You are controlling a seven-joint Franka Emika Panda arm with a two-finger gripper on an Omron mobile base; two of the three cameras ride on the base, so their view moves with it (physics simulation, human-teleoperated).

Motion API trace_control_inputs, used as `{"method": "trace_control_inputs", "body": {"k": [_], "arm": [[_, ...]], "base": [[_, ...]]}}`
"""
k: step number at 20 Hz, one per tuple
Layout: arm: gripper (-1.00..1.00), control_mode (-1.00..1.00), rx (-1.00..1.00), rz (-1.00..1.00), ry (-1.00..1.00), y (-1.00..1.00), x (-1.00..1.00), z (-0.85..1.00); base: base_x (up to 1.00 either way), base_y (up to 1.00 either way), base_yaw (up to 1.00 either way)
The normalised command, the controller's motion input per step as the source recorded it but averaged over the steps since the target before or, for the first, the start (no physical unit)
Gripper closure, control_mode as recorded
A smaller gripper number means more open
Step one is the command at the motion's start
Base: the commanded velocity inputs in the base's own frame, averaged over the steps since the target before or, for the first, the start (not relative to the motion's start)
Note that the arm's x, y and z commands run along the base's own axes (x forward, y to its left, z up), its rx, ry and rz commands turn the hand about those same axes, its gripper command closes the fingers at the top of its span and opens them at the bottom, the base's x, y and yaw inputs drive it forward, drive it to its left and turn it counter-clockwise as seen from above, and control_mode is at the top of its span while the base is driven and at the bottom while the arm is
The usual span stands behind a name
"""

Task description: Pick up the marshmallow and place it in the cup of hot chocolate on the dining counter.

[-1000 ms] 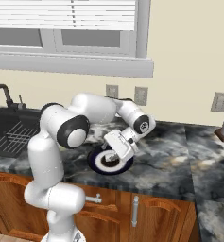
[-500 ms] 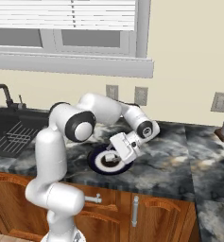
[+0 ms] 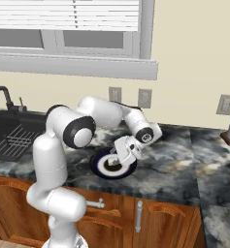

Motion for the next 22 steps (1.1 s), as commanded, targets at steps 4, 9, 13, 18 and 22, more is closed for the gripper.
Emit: {"method": "trace_control_inputs", "body": {"k": [4, 9, 13, 18, 22], "arm": [[-1.00, -1.00, -0.06, 0.18, -0.17, 0.00, 0.03, -0.23], [-1.00, -1.00, -0.03, 0.12, -0.17, 0.01, 0.11, -0.08], [-1.00, -1.00, 0.00, 0.00, 0.00, 0.00, 0.35, 0.00], [-1.00, -1.00, 0.00, 0.00, 0.00, -0.02, 0.14, -0.10], [-1.00, -1.00, 0.00, 0.00, -0.02, -0.26, 0.02, -0.20]], "base": [[0.00, 0.00, 0.00], [0.00, 0.00, 0.00], [0.00, 0.00, 0.00], [0.00, 0.00, 0.00], [0.00, 0.00, 0.00]]}}
